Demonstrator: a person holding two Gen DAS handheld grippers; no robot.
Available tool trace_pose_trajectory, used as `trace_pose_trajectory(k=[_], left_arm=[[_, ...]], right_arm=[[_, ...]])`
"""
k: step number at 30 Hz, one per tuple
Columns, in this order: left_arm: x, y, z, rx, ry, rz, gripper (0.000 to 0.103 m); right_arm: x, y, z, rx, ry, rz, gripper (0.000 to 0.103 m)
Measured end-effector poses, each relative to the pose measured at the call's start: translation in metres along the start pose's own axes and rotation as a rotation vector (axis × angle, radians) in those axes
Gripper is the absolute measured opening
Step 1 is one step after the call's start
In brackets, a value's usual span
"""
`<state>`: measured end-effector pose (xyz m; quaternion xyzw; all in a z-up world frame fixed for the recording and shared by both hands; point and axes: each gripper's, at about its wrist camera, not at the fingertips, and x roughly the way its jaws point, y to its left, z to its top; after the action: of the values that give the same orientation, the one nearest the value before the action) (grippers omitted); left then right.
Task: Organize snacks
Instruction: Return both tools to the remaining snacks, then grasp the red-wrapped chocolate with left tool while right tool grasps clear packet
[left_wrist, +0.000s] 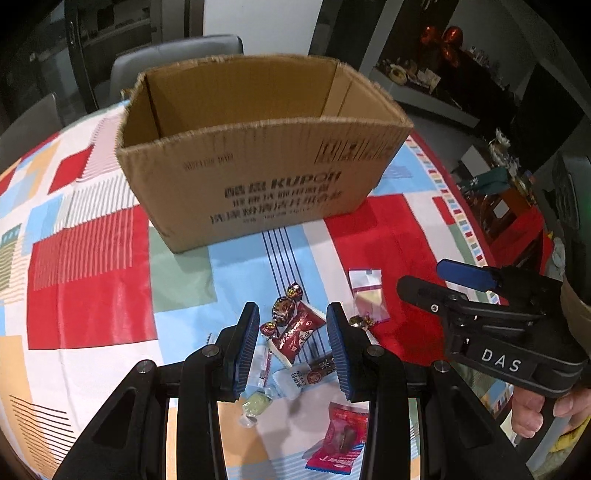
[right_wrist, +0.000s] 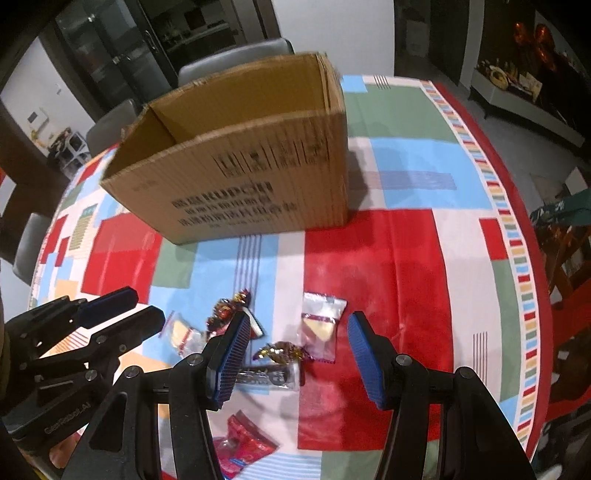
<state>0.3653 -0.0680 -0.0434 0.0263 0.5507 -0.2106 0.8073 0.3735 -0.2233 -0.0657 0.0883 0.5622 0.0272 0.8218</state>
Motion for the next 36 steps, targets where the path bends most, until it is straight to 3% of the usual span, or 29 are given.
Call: trace_pose_trajectory(k=[22,36], left_arm=[[0.073,0.015,0.005,-0.079,0.153,-0.037,0.036],[0.096,0.02,0.007,-0.104,0.186,-0.012,0.03]], right_arm=[[0.061,-0.016,-0.002,0.078,0.132,-0.041,0.056],[0.078,-0.02,0.002,0.102,0.163,-0.045,0.052]])
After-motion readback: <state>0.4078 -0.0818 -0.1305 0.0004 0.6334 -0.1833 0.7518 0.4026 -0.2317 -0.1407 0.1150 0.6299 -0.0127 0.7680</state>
